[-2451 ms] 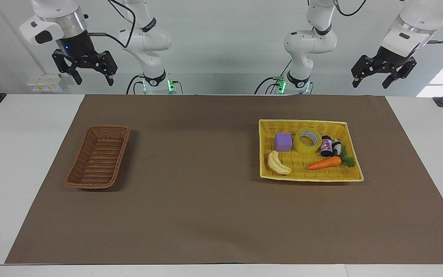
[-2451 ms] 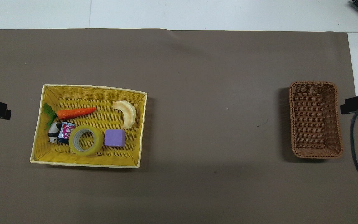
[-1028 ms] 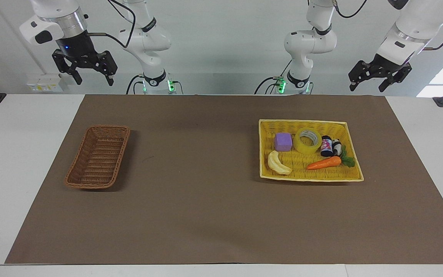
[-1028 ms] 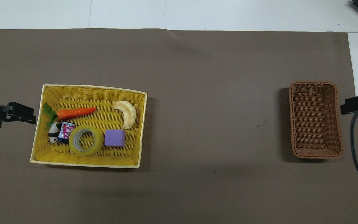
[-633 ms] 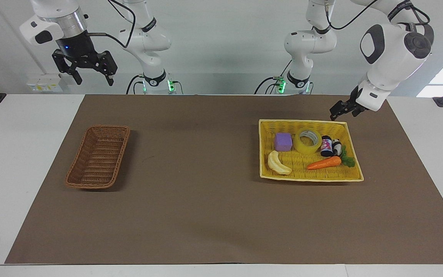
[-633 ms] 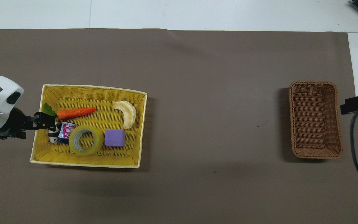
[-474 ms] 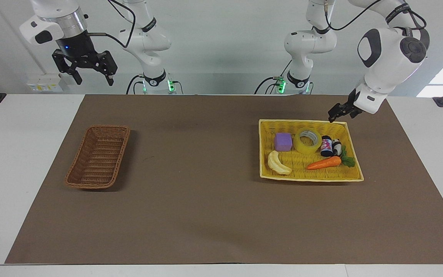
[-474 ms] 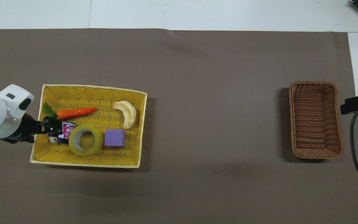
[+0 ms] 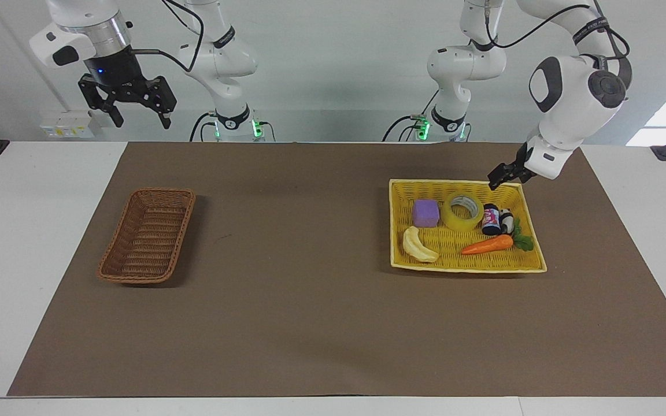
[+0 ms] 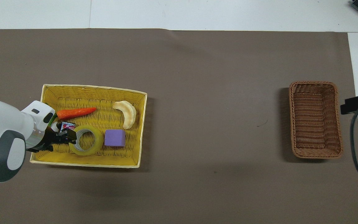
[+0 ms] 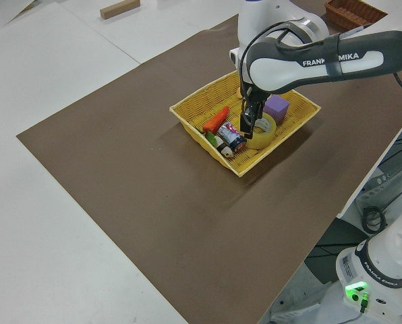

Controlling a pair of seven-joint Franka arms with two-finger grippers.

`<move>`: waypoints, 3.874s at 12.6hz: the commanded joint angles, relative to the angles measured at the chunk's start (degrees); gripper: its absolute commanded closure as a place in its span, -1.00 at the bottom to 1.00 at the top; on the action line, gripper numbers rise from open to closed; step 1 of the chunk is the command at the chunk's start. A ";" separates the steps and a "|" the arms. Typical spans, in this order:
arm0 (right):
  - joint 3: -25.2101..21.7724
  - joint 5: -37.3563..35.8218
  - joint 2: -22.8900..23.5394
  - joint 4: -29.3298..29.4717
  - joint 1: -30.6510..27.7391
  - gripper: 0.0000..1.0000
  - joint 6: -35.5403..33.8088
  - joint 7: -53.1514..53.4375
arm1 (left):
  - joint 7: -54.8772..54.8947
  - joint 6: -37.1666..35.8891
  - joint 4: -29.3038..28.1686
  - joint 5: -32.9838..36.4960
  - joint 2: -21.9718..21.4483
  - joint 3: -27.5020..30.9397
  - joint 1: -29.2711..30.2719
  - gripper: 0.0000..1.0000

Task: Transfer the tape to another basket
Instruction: 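Reach the left gripper into the yellow basket toward the tape roll, then grasp and lift the tape roll while the right gripper reaches toward it, then grasp the tape roll with the right gripper from the left gripper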

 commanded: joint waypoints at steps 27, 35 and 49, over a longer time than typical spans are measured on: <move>1.24 10.69 1.03 -5.44 11.85 -1.00 13.98 17.62 | 1.18 -17.58 24.25 -10.76 5.36 -0.11 -7.46 1.00; 1.24 32.75 4.37 -12.03 18.54 -1.00 24.27 21.78 | -4.43 -6.95 18.54 -20.88 1.49 -0.11 -24.33 1.00; 1.15 41.03 1.03 -25.31 18.01 -1.00 25.69 -0.46 | -17.18 9.50 21.70 -23.26 3.51 -1.42 -33.92 1.00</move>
